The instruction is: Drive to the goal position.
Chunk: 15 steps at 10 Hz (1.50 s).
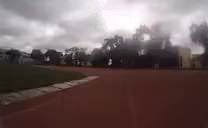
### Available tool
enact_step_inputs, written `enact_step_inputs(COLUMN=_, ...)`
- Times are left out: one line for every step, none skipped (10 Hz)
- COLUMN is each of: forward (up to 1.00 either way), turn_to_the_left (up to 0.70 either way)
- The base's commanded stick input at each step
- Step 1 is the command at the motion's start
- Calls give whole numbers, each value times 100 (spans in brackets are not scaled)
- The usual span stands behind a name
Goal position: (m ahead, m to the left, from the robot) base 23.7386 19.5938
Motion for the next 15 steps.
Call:
enact_step_inputs(forward=70, turn_to_the_left=0)
enact_step_inputs(forward=70, turn_to_the_left=0)
enact_step_inputs(forward=70, turn_to_the_left=0)
enact_step_inputs(forward=70, turn_to_the_left=0)
enact_step_inputs(forward=70, turn_to_the_left=0)
enact_step_inputs(forward=70, turn_to_the_left=0)
enact_step_inputs(forward=70, turn_to_the_left=0)
enact_step_inputs(forward=70, turn_to_the_left=0)
enact_step_inputs(forward=70, turn_to_the_left=0)
enact_step_inputs(forward=70, turn_to_the_left=0)
enact_step_inputs(forward=70, turn_to_the_left=0)
enact_step_inputs(forward=70, turn_to_the_left=0)
enact_step_inputs(forward=70, turn_to_the_left=0)
enact_step_inputs(forward=70, turn_to_the_left=0)
enact_step_inputs(forward=70, turn_to_the_left=0)
